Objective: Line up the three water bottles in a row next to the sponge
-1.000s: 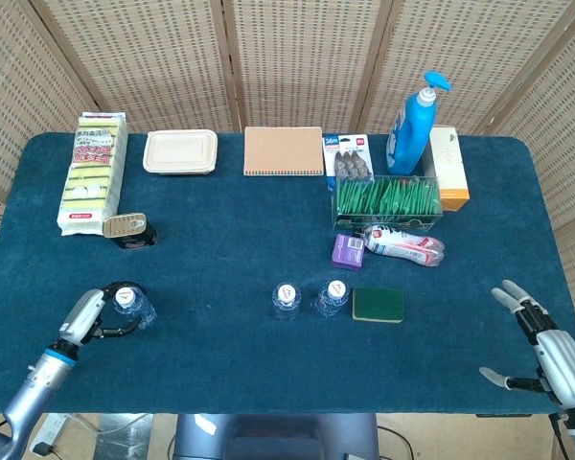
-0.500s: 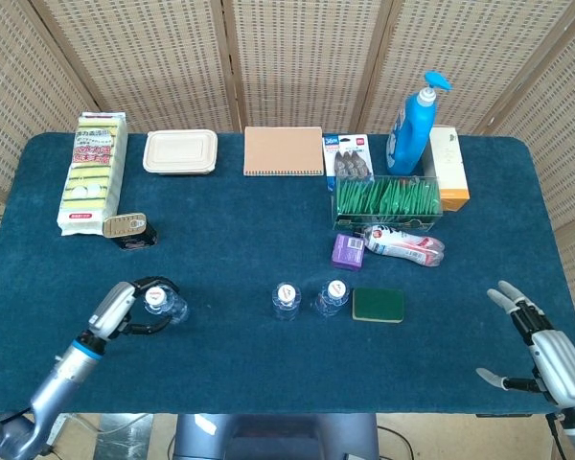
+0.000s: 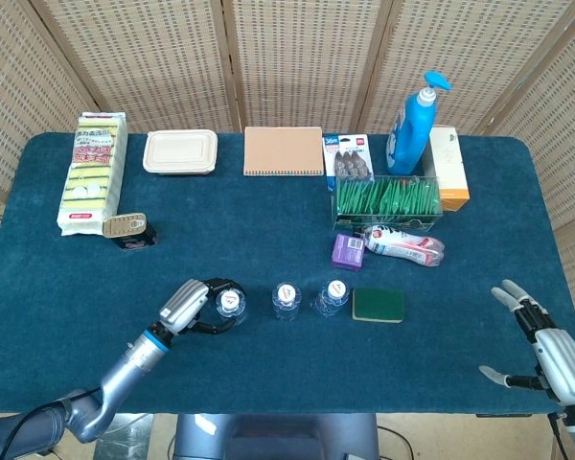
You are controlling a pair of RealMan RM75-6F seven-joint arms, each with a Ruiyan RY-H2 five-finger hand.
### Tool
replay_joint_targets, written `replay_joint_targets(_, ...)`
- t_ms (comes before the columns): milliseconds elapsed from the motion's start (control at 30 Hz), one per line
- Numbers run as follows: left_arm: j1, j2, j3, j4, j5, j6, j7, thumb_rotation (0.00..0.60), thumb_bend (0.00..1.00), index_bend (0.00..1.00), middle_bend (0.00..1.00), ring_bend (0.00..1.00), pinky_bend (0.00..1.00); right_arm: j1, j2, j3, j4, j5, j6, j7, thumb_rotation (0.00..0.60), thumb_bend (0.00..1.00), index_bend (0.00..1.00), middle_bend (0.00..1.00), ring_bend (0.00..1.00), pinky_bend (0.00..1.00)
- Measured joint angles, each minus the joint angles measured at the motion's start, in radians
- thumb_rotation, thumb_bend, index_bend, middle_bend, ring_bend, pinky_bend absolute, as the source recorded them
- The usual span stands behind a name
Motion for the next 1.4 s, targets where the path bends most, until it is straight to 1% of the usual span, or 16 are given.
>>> replay_joint_targets(233, -0.019, -0.034, -0.001, 0.036, -0.031, -0.028, -0.015, 0.600, 0.41, 0.65, 0.54, 0.42, 0.50, 0.001, 0.000, 0.001, -0.003, 0.000, -0.002, -0.004, 0.600, 0.04, 0.09, 0.00, 0.00, 0.09)
replay_joint_targets(500, -0.028, -0.055, 0.011, 0.068, -0.041, -0.026, -0.052, 0.600, 0.40, 0.65, 0.54, 0.42, 0.48, 0.002, 0.000, 0.000, -0.005, -0.001, -0.008, -0.009, 0.600, 0.04, 0.09, 0.00, 0.00, 0.09)
replay_joint_targets(533, -0.030, -0.055, 0.013, 0.069, -0.041, -0.028, -0.049, 0.600, 0.40, 0.65, 0.53, 0.41, 0.47, 0.003, 0.000, 0.000, -0.005, -0.001, -0.008, -0.009, 0.600, 0.04, 0.09, 0.00, 0.00, 0.09)
replay_joint_targets(600, -0.033, -0.054, 0.017, 0.068, -0.040, -0.029, -0.048, 0.600, 0.39, 0.63, 0.47, 0.37, 0.45, 0.003, 0.000, 0.000, -0.003, 0.000, -0.008, -0.008, 0.600, 0.04, 0.09, 0.00, 0.00, 0.09)
replay_joint_targets(667, -0.036, -0.050, 0.024, 0.063, -0.035, -0.030, -0.056, 0.600, 0.38, 0.57, 0.37, 0.28, 0.42, 0.002, 0.001, 0.000, -0.004, -0.002, -0.006, -0.007, 0.600, 0.04, 0.09, 0.00, 0.00, 0.09)
replay_joint_targets(700, -0.037, -0.047, 0.028, 0.061, -0.032, -0.029, -0.059, 0.600, 0.38, 0.54, 0.34, 0.25, 0.41, 0.002, 0.001, -0.001, -0.005, -0.003, -0.005, -0.007, 0.600, 0.04, 0.09, 0.00, 0.00, 0.09)
replay_joint_targets(733, -0.038, -0.045, 0.033, 0.059, -0.028, -0.029, -0.058, 0.600, 0.37, 0.48, 0.27, 0.20, 0.38, 0.002, 0.002, -0.001, -0.005, -0.003, -0.005, -0.008, 0.600, 0.04, 0.09, 0.00, 0.00, 0.09)
replay_joint_targets(800, -0.040, -0.040, 0.039, 0.057, -0.026, -0.030, -0.052, 0.600, 0.36, 0.37, 0.18, 0.13, 0.34, 0.001, 0.003, -0.001, -0.006, -0.004, -0.004, -0.007, 0.600, 0.04, 0.09, 0.00, 0.00, 0.09)
replay_joint_targets(867, -0.042, -0.033, 0.043, 0.053, -0.026, -0.035, -0.040, 0.600, 0.34, 0.17, 0.06, 0.04, 0.27, 0.001, 0.003, -0.002, -0.005, -0.006, -0.004, -0.005, 0.600, 0.04, 0.09, 0.00, 0.00, 0.09)
replay_joint_targets(933, -0.044, -0.025, 0.045, 0.045, -0.031, -0.044, -0.026, 0.600, 0.31, 0.05, 0.01, 0.00, 0.23, 0.001, 0.004, -0.003, -0.005, -0.008, -0.003, -0.005, 0.600, 0.04, 0.09, 0.00, 0.00, 0.09)
replay_joint_targets(967, -0.045, -0.023, 0.045, 0.041, -0.034, -0.046, -0.021, 0.600, 0.30, 0.01, 0.00, 0.00, 0.21, 0.001, 0.004, -0.003, -0.005, -0.008, -0.003, -0.005, 0.600, 0.04, 0.09, 0.00, 0.00, 0.09)
replay_joint_targets(1067, -0.047, -0.016, 0.045, 0.031, -0.044, -0.054, -0.009, 0.600, 0.29, 0.00, 0.00, 0.00, 0.19, 0.001, 0.005, -0.004, -0.005, -0.012, -0.002, -0.006, 0.600, 0.04, 0.09, 0.00, 0.00, 0.09)
replay_joint_targets(1267, -0.049, -0.001, 0.042, 0.017, -0.056, -0.059, 0.008, 0.600, 0.28, 0.00, 0.00, 0.00, 0.18, 0.001, 0.007, -0.004, -0.005, -0.012, -0.001, -0.005, 0.600, 0.04, 0.09, 0.00, 0.00, 0.09)
replay_joint_targets(1400, -0.044, 0.014, 0.044, 0.004, -0.054, -0.044, 0.005, 0.600, 0.24, 0.00, 0.00, 0.00, 0.18, 0.001, 0.007, -0.006, -0.005, -0.016, 0.000, -0.006, 0.600, 0.04, 0.09, 0.00, 0.00, 0.09)
